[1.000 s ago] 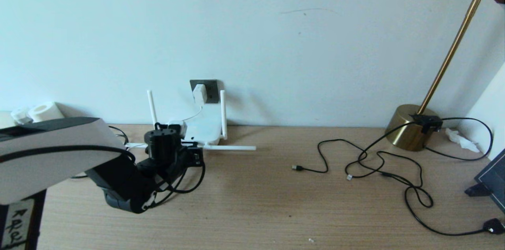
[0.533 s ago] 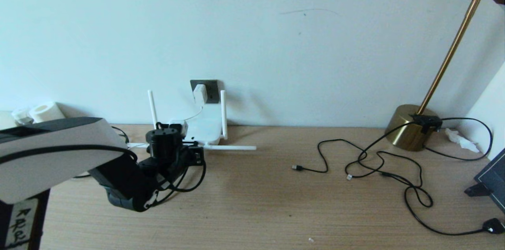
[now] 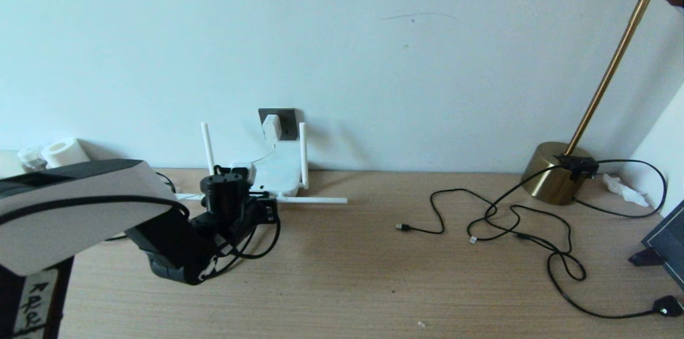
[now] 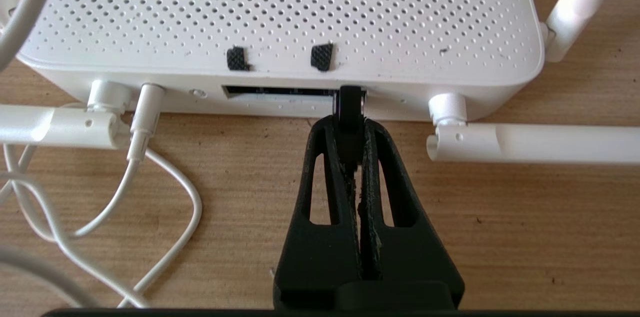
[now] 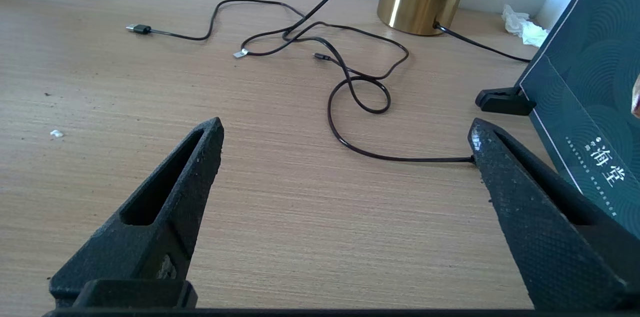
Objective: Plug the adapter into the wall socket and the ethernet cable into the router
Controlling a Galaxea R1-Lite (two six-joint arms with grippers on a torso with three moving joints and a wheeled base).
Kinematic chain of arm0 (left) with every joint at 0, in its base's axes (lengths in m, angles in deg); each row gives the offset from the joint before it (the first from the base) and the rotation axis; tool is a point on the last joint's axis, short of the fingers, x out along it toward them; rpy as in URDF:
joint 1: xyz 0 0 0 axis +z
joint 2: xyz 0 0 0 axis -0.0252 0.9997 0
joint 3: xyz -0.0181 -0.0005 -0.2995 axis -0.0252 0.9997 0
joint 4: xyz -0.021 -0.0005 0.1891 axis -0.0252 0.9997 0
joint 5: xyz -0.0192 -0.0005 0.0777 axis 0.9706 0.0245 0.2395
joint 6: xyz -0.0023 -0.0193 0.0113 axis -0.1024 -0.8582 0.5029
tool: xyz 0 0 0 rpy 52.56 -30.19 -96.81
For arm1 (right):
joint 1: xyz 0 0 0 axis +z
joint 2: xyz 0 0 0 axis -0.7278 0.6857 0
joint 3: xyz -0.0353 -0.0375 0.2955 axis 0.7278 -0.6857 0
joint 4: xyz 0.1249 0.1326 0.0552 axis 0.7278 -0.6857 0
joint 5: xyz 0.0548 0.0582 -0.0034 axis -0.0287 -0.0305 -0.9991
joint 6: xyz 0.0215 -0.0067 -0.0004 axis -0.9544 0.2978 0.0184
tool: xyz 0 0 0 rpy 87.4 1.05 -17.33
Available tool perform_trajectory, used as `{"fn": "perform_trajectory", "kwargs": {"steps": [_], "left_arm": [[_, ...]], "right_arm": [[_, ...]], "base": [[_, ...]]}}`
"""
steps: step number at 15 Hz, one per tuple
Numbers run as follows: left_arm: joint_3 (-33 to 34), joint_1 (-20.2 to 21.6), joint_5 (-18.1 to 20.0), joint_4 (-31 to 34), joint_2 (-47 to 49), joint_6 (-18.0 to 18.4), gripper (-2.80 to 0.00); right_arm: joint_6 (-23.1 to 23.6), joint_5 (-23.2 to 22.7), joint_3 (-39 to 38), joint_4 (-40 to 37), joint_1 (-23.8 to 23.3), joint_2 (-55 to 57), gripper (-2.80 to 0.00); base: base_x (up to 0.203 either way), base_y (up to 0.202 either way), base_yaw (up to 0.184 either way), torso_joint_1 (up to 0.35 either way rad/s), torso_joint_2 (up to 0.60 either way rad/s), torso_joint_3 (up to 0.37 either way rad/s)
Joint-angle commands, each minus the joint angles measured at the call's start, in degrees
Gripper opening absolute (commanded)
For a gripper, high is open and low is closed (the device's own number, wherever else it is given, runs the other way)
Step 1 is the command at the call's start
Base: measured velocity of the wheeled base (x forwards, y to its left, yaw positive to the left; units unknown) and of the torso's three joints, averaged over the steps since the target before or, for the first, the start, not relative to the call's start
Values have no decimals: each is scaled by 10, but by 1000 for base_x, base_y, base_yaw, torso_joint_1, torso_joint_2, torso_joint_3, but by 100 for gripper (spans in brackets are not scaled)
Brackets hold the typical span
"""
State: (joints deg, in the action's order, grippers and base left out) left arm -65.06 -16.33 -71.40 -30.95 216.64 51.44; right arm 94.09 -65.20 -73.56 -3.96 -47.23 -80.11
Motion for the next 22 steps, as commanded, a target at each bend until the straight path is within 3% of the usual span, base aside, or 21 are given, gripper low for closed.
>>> {"fn": "perform_trajectory", "kwargs": {"steps": [1, 7, 8, 15, 22], "left_arm": [[-3, 0, -1, -4, 4, 0, -280], [3, 2, 0, -5, 2, -1, -280], [5, 1, 1, -6, -1, -1, 0], [50, -2, 4, -12, -32, -3, 0], [213, -50, 4, -12, -187, -1, 0]], "right_arm": [[1, 0, 0, 0, 0, 1, 0], [0, 0, 0, 0, 0, 1, 0], [0, 0, 1, 0, 0, 1, 0], [1, 0, 0, 0, 0, 1, 0], [1, 0, 0, 0, 0, 1, 0]], "base": [[0, 0, 0, 0, 0, 0], [0, 0, 0, 0, 0, 0], [0, 0, 0, 0, 0, 0], [0, 0, 0, 0, 0, 0], [0, 0, 0, 0, 0, 0]]}}
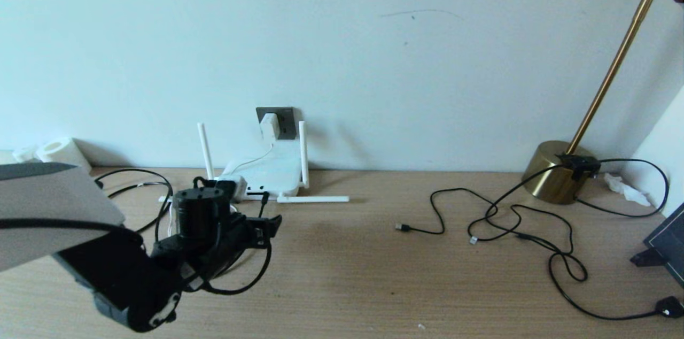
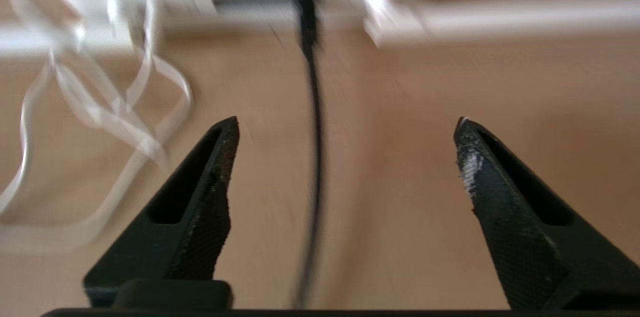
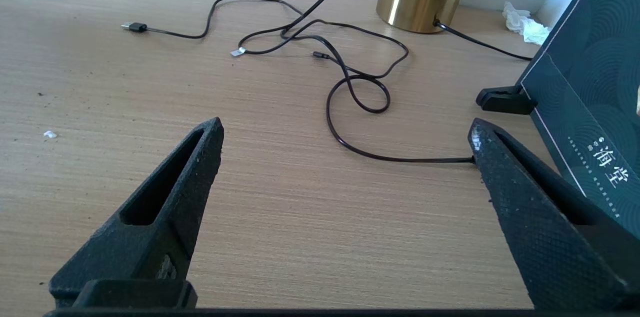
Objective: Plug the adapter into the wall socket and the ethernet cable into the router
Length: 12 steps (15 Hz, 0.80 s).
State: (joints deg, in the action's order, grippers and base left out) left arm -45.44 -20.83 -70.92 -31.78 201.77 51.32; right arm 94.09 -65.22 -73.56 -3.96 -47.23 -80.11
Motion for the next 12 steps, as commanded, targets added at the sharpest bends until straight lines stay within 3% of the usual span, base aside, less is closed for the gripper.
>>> {"fn": "perform_trajectory", "kwargs": {"steps": [1, 3, 4, 7, 9, 11, 12], "left_arm": [[46, -15, -2, -3, -68, 0, 0], [93, -43, -8, -3, -139, 1, 0], [114, -62, -18, -2, -184, 2, -280], [164, -141, -73, 1, -328, 8, -280], [190, -171, -98, 5, -427, 40, -280], [233, -157, -125, 17, -519, 67, -280], [251, -113, -134, 28, -552, 74, -280]], "right_arm": [[0, 0, 1, 0, 0, 1, 0], [0, 0, 0, 0, 0, 1, 0], [0, 0, 0, 0, 0, 1, 0], [0, 0, 0, 0, 0, 1, 0], [1, 0, 0, 0, 0, 1, 0], [0, 0, 0, 0, 0, 1, 0], [0, 0, 0, 0, 0, 1, 0]], "base": [[0, 0, 0, 0, 0, 0], [0, 0, 0, 0, 0, 0], [0, 0, 0, 0, 0, 0], [0, 0, 0, 0, 0, 0], [0, 0, 0, 0, 0, 0], [0, 0, 0, 0, 0, 0], [0, 0, 0, 0, 0, 0]]}}
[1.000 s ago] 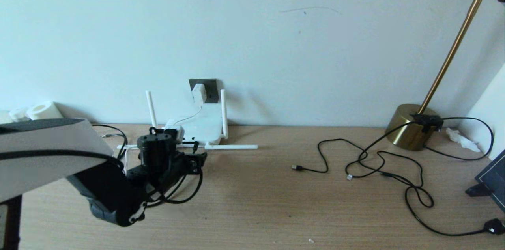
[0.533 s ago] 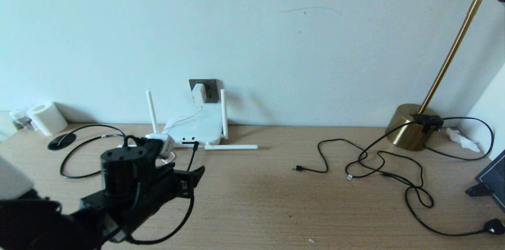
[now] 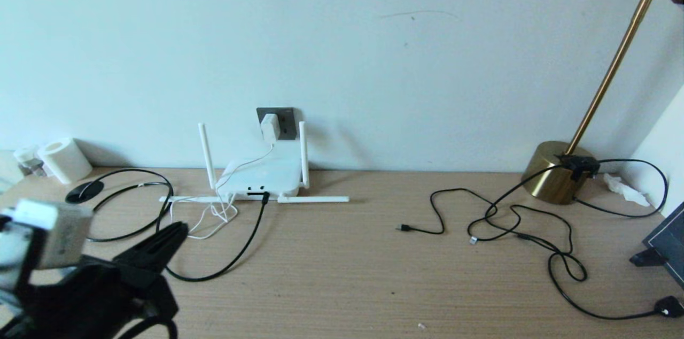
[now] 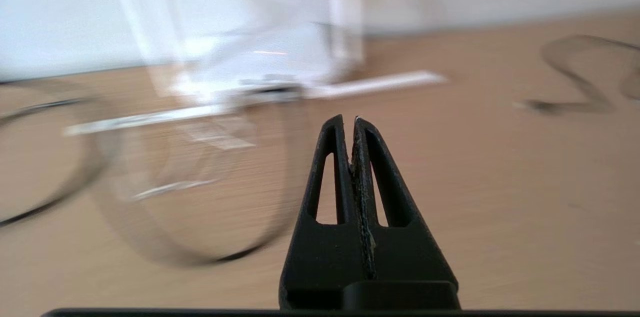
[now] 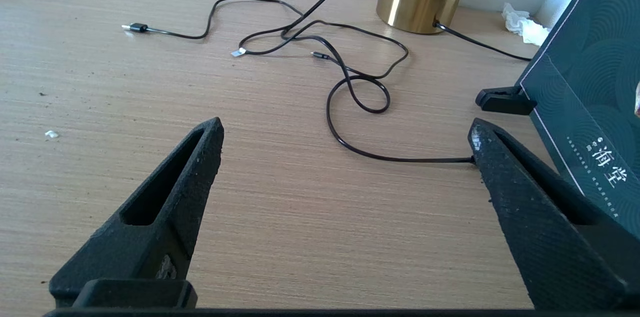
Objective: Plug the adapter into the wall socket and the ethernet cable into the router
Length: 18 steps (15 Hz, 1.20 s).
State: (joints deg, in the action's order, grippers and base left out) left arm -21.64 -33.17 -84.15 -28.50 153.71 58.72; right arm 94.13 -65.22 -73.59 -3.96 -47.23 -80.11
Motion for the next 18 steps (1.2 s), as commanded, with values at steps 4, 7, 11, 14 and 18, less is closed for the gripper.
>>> {"fn": "perform_trajectory", "kwargs": {"steps": [4, 7, 11, 14, 18], "left_arm": [[44, 275, 33, 125, -279, 19, -280], [34, 311, 212, 482, -508, 45, -280], [34, 315, 284, 680, -664, 19, -280], [45, 317, 139, 618, -671, 6, -280], [54, 317, 282, 658, -668, -8, -280]], "right_arm": [[-4, 0, 0, 0, 0, 1, 0], [-3, 0, 0, 0, 0, 1, 0], [-10, 1, 0, -1, 0, 1, 0], [-20, 2, 0, 0, 0, 1, 0], [-20, 2, 0, 0, 0, 1, 0]], "base": [[0, 0, 0, 0, 0, 0], [0, 0, 0, 0, 0, 0], [0, 0, 0, 0, 0, 0], [0, 0, 0, 0, 0, 0], [0, 0, 0, 0, 0, 0]]}}
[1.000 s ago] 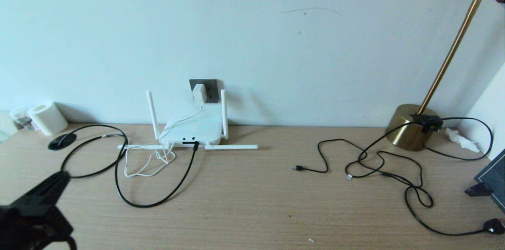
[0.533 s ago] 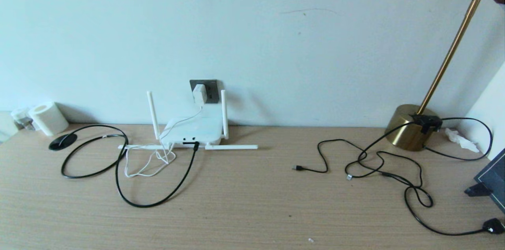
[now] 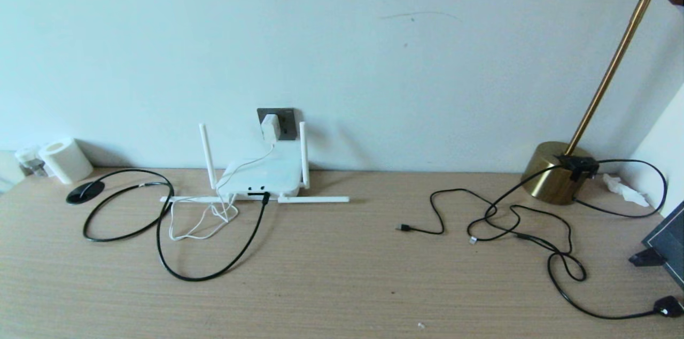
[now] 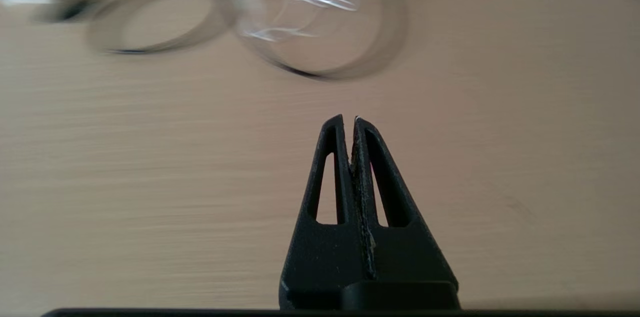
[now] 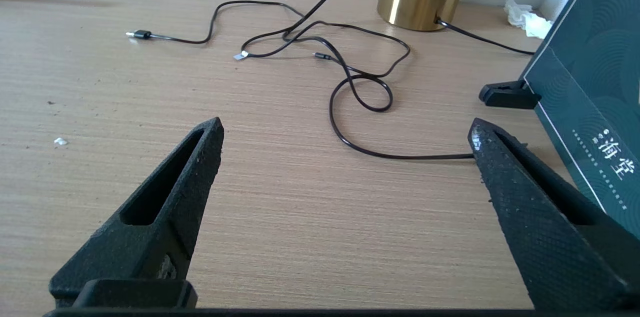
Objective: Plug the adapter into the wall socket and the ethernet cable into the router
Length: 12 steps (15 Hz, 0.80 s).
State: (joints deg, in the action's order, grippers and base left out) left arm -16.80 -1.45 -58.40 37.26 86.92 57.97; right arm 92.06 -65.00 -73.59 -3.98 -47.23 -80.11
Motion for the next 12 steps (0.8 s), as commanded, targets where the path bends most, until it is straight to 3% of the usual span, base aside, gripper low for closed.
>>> {"fn": "perform_trajectory", "kwargs": {"steps": [1, 9, 12], "left_arm": [[5, 0, 23, 4, 7, 3, -280], [8, 0, 16, -4, -2, -4, -280], [31, 0, 9, -83, -2, -11, -280]], "right_arm": [[0, 0, 0, 0, 0, 1, 0], [-5, 0, 0, 0, 0, 1, 0], [-5, 0, 0, 0, 0, 1, 0]], "base": [[0, 0, 0, 0, 0, 0], [0, 0, 0, 0, 0, 0], [0, 0, 0, 0, 0, 0]]}}
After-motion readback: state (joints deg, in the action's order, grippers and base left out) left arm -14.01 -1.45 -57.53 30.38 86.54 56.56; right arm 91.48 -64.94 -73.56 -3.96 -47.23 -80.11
